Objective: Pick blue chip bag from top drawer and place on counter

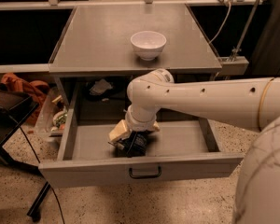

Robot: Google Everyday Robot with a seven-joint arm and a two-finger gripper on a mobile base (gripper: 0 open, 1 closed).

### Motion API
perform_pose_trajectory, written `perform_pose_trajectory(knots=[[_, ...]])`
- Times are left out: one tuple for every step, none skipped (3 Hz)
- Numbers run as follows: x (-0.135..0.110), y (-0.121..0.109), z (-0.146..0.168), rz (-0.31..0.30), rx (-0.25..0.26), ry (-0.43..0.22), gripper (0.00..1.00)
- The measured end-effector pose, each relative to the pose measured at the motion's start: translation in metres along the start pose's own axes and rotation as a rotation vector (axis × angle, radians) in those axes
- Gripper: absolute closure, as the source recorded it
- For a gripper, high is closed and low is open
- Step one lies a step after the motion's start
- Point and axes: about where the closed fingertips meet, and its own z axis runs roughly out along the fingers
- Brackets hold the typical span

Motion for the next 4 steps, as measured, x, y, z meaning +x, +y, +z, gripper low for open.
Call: perform_pose_trajectory(knots=[[0.002,0.004,0.016,0.006,-0.028,0.029,0.03],[0.003,0.011,0.028,-0.010,-0.049,0.058,0.26],[0.002,0.011,0.024,-0.010,-0.048,0.060,0.50],[0.001,0.012,0.019,-0.011,-0.048,0.059,0.73]])
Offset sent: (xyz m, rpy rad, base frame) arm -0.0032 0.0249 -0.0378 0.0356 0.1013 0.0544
